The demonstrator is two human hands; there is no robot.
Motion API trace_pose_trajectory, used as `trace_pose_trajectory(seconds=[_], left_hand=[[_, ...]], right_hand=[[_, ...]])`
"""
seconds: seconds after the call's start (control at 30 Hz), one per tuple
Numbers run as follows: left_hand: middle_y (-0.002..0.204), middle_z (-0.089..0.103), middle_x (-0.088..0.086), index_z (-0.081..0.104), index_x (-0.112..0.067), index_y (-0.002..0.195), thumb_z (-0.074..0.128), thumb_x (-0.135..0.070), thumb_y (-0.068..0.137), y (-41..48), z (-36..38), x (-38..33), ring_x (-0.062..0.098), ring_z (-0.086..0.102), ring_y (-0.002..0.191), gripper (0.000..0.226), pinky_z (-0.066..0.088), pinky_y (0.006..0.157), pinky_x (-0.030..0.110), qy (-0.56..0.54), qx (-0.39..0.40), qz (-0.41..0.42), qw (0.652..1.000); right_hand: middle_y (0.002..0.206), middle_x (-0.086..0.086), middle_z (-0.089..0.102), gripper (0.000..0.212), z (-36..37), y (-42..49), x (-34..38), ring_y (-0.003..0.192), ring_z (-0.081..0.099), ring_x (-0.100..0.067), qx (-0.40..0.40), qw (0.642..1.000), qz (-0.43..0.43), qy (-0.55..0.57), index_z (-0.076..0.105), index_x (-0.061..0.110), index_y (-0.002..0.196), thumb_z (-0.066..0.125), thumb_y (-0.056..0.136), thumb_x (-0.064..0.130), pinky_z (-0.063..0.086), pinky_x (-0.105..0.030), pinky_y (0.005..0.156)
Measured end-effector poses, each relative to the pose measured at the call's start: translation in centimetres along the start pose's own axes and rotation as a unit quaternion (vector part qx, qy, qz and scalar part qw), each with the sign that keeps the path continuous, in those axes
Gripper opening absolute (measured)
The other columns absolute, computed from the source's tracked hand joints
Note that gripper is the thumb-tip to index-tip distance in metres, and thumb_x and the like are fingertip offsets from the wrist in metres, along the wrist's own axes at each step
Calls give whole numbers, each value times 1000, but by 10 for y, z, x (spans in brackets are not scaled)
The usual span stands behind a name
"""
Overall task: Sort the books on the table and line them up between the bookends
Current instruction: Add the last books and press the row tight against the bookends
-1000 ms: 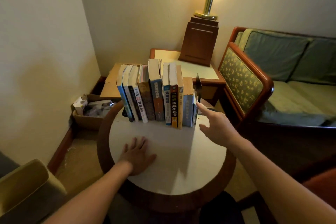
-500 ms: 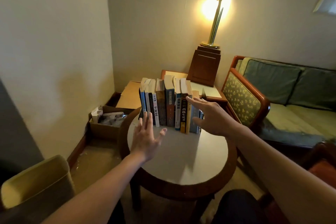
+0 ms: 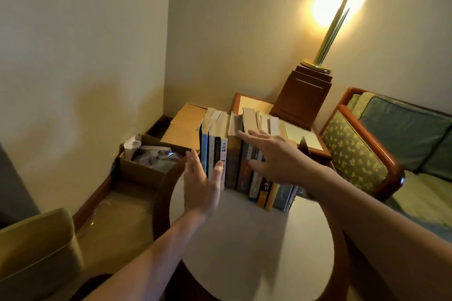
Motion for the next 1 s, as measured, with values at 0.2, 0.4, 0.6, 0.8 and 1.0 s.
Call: trace_pose_trajectory(seconds=[0.2, 0.4, 0.6, 0.8, 1.0], left_hand=[[169, 9, 2, -4, -25, 161, 34, -74, 90, 57, 23, 14, 20, 11, 154, 94, 23, 123, 52, -89, -87, -6, 992], [162, -5, -26, -7, -39, 159, 38, -75, 86, 79, 45, 9, -3, 0, 147, 93, 13, 116, 28, -158, -154, 37, 975], [166, 20, 2, 0, -33, 159, 35, -73, 93, 89, 62, 9, 6, 17, 151, 85, 26, 121, 45, -124, -246, 94, 957], [151, 39, 14, 21, -7, 156, 25, -79, 91, 103, 71, 10, 8, 29, 137, 97, 17, 113, 17, -64, -336, 82, 936], [135, 50, 17, 44, 1, 139, 31, -77, 90, 114, 75, 14, 27, 52, 121, 93, 45, 97, 45, -67, -368, 90, 923]], right_hand=[[164, -1, 24, 69, 26, 96, -17, 153, 17, -26, 23, 999, -24, -6, 22, 34, 158, 56, 98, 25, 30, -48, 120], [163, 1, 29, 60, 36, 173, -20, 150, 27, -23, 13, 999, -38, 9, 31, 32, 156, 50, 101, 49, 27, -44, 120], [155, -5, 42, 68, 65, 229, -26, 138, 43, -27, 96, 995, 0, -32, 40, 25, 150, 36, 98, 67, 37, -42, 108], [155, -9, 40, 78, 74, 241, -46, 138, 41, -28, 114, 991, 21, -68, 29, 16, 155, 30, 98, 69, 36, -42, 106], [166, -9, 13, 60, 78, 231, -48, 147, 25, -32, 128, 978, -28, -162, 12, 38, 157, 18, 103, 62, 35, -47, 111]])
Point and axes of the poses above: each hand's wrist, its own y-axis towards the middle knuckle, its own z-axis out of the palm, x = y × z, the point moved 7 cm from there along y, towards the middle knuckle
